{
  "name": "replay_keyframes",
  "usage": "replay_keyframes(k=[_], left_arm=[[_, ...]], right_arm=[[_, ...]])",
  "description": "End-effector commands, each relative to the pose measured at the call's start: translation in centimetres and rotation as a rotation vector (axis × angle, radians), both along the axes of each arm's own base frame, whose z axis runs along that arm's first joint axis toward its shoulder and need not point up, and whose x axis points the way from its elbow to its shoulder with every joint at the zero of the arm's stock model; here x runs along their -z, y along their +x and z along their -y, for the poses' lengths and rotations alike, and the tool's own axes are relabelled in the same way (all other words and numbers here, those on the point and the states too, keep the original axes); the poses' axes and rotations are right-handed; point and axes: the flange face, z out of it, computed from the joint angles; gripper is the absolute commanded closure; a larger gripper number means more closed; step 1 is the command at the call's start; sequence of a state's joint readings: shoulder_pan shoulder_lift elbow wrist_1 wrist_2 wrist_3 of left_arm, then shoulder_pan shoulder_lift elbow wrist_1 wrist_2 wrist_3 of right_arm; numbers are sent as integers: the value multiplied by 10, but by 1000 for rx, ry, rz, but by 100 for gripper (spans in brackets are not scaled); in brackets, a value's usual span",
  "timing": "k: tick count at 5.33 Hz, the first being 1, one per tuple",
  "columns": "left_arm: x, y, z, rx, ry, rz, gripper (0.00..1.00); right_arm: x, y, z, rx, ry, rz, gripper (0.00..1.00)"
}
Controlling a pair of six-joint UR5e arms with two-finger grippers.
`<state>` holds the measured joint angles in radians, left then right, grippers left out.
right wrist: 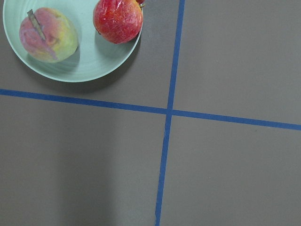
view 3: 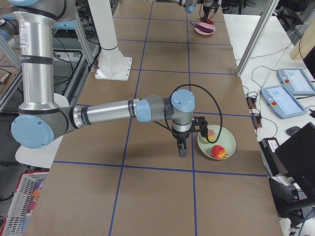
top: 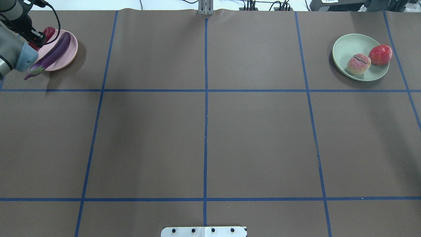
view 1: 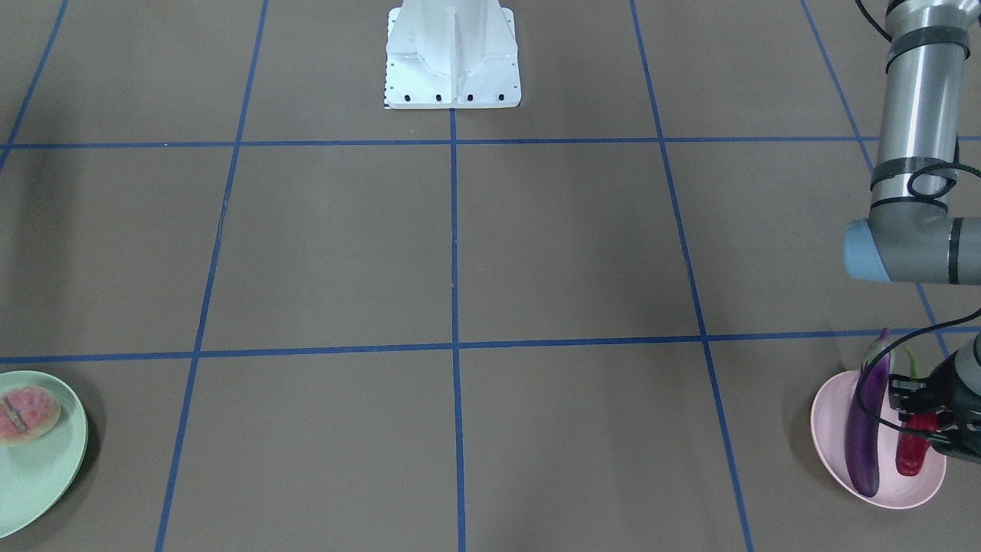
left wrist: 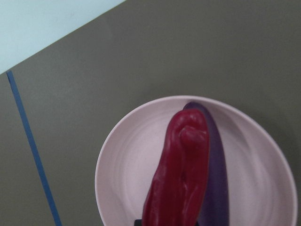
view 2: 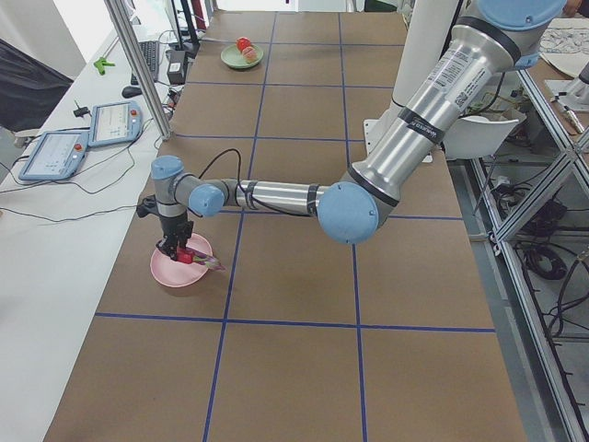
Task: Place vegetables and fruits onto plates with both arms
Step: 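Carry the chili pepper with the left gripper onto the pink plate and release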
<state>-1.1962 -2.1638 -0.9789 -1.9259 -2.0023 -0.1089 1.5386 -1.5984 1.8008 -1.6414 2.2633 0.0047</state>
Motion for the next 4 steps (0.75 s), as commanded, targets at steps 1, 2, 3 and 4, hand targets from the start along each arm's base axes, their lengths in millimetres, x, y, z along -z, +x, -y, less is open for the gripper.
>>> replay_keyframes(k=[1,2,3,4], left_arm=[[0,-2,-4,10,24,-19,0],[24,-17,-4,22,34,-64,0],[23,-78,-17,67,-97,-187,0],[15,-147,-59,129,-119,-269,0]], right_arm=[[1,0,0,0,2,1,0],[2,0,0,0,3,2,0],[2,0,0,0,5,3,0],[4,0,0,1,8,4,0]])
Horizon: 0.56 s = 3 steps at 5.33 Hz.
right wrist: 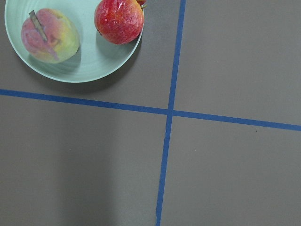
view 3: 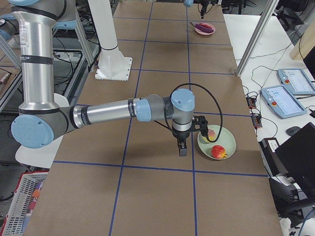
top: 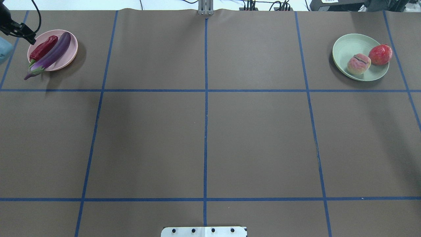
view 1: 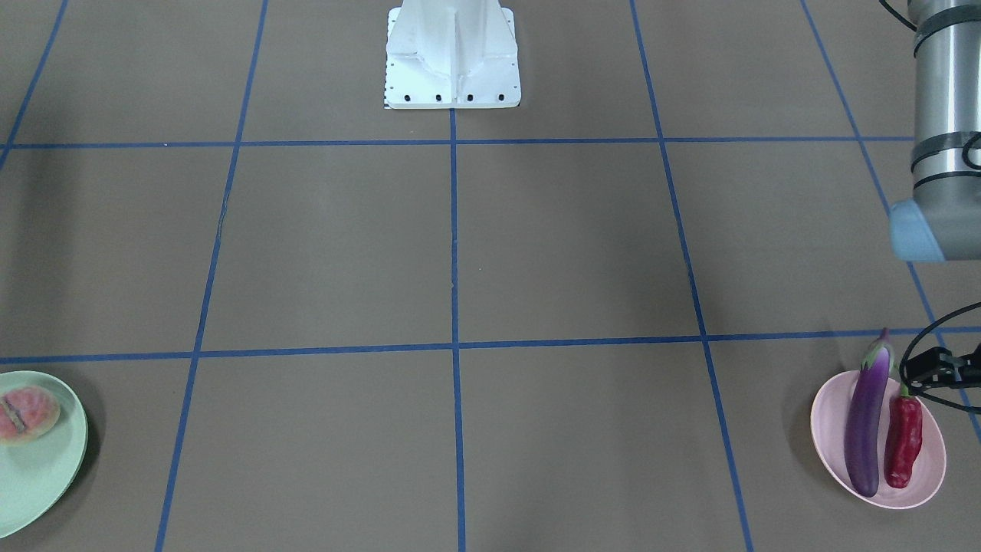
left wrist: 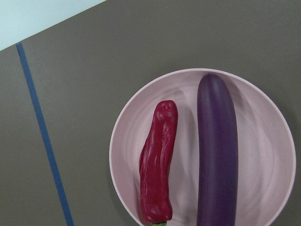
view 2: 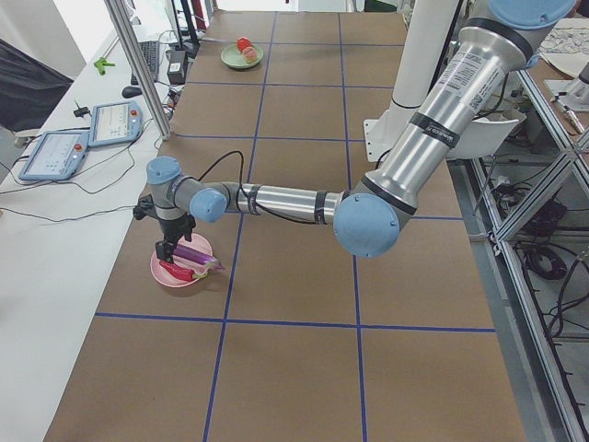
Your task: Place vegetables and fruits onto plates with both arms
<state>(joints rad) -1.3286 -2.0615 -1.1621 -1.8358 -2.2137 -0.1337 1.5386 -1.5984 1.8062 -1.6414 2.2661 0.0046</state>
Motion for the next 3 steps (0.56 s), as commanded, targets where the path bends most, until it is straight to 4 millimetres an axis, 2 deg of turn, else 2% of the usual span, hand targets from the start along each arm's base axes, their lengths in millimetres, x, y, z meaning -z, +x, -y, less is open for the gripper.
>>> replay_keyframes(k=[1,2,3], left_arm=[[-7,-91,-94,79,-62,-108,0],[-4,-112,-165,104,-102,-104,0],[-6,-122,-219,120,-172,-89,0]], right_arm=[[2,0,0,-1,3,1,0],[1,0,-1,0,2,0,0],[1,0,-1,-1,1,0,0]])
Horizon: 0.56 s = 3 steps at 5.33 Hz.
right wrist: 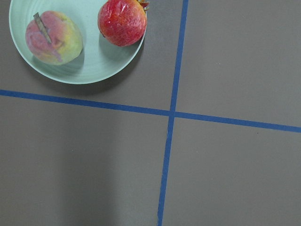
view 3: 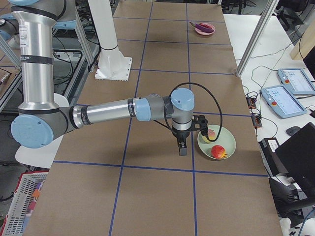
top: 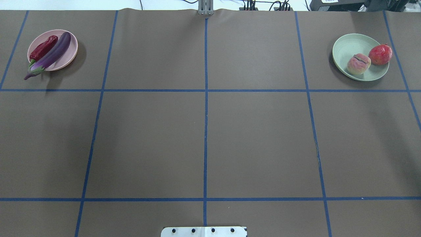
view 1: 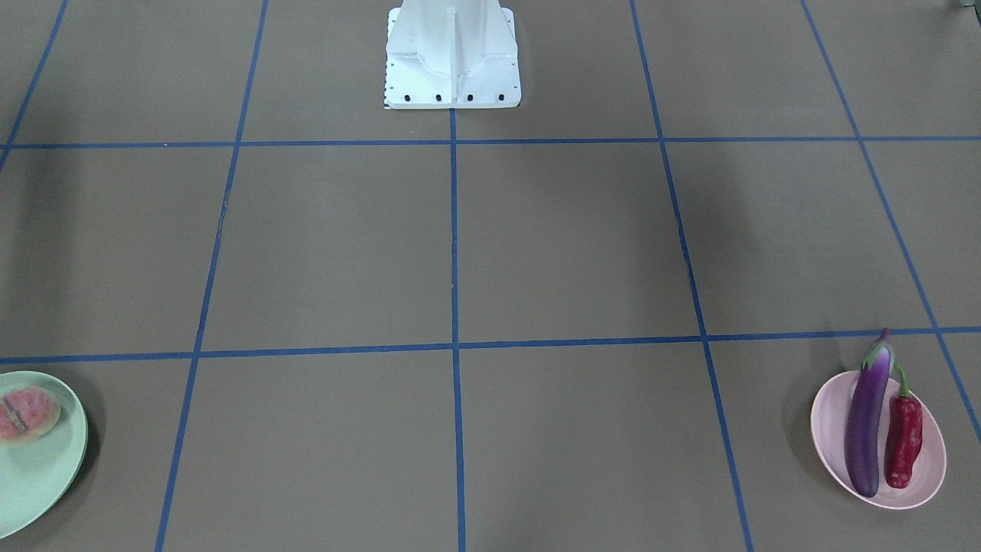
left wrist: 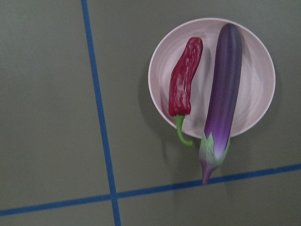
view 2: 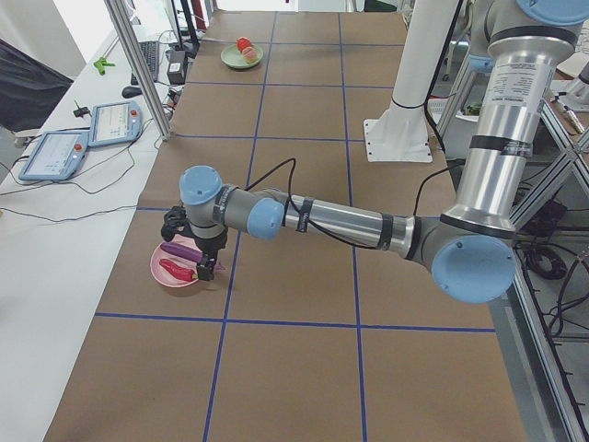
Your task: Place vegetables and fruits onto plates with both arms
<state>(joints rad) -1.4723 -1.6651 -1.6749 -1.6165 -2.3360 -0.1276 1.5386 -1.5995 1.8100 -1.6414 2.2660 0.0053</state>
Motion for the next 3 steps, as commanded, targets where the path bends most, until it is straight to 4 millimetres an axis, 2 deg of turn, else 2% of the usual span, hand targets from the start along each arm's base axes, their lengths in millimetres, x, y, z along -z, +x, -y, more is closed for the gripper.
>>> replay_keyframes(k=[1,2,3], left_arm=[[-31,-33,-100,50,-132,17,0],[-45,-36,-108,58,-168,10,0],[-47,-41,-116,68,-157,7,0]], right_arm=[[1,0,0,-1,1,0,0],[1,0,0,-1,2,0,0],[1,0,0,-1,2,0,0]])
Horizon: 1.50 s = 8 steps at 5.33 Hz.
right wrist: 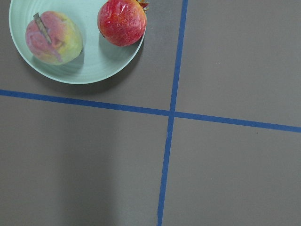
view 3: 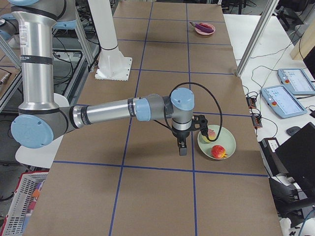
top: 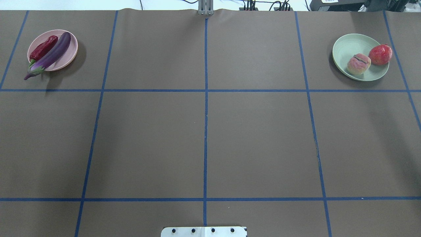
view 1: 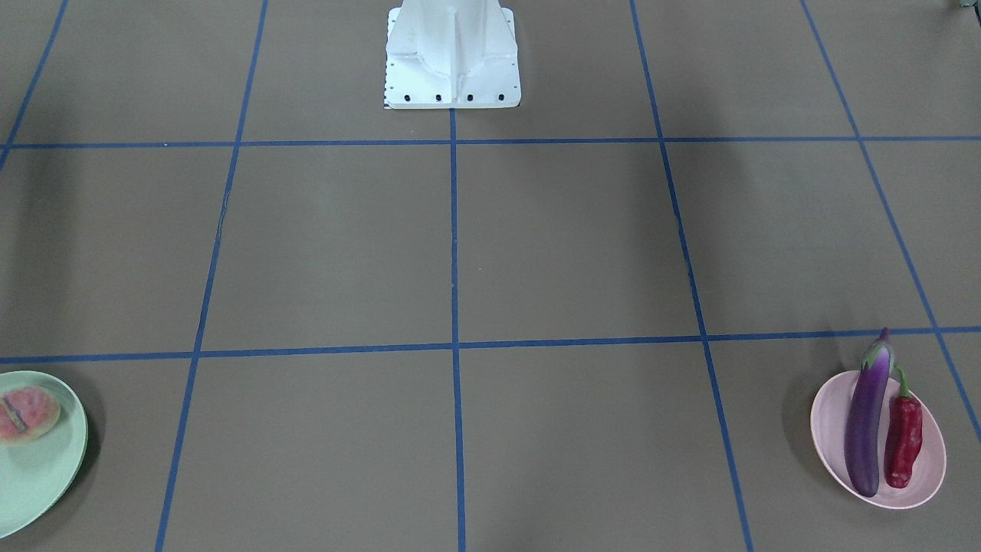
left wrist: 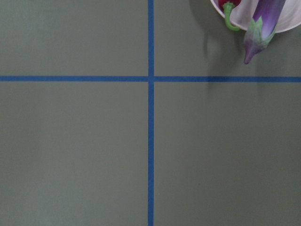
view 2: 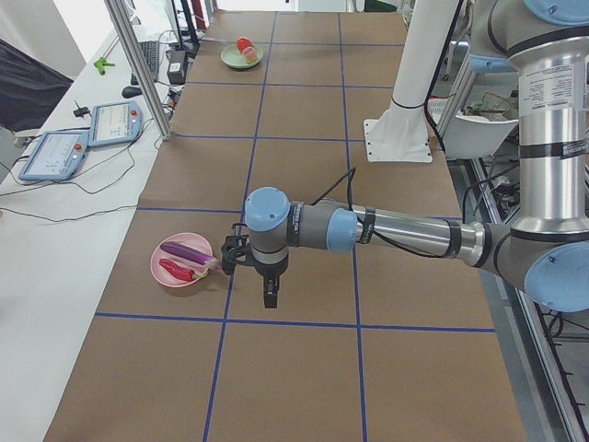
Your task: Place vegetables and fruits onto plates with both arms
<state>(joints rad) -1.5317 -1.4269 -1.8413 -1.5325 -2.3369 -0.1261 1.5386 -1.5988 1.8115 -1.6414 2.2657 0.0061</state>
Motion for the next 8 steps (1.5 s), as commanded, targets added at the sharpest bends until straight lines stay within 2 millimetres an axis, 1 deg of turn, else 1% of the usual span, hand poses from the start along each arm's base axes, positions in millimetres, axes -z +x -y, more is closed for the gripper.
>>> replay_keyframes(k=[1,2,3,4,5,8], left_arm=[[-11,-4,-14,10,24,-6,0],[0,-2,-12,7,40,-42,0],[5,-1,-7,7,51,-38,0],[2,-1,-9,5,46,-42,0],[8,0,-7,3,58,-44,0],[8,0,-7,2,59,-44,0]], right_arm=[[2,0,0,0,4,0,0],[3,0,-1,0,7,0,0],[3,0,-1,-1,6,0,0],[3,0,-1,-2,5,0,0],[3,0,-1,-1,6,0,0],[1,-1,-1,-1,-2,2,0]])
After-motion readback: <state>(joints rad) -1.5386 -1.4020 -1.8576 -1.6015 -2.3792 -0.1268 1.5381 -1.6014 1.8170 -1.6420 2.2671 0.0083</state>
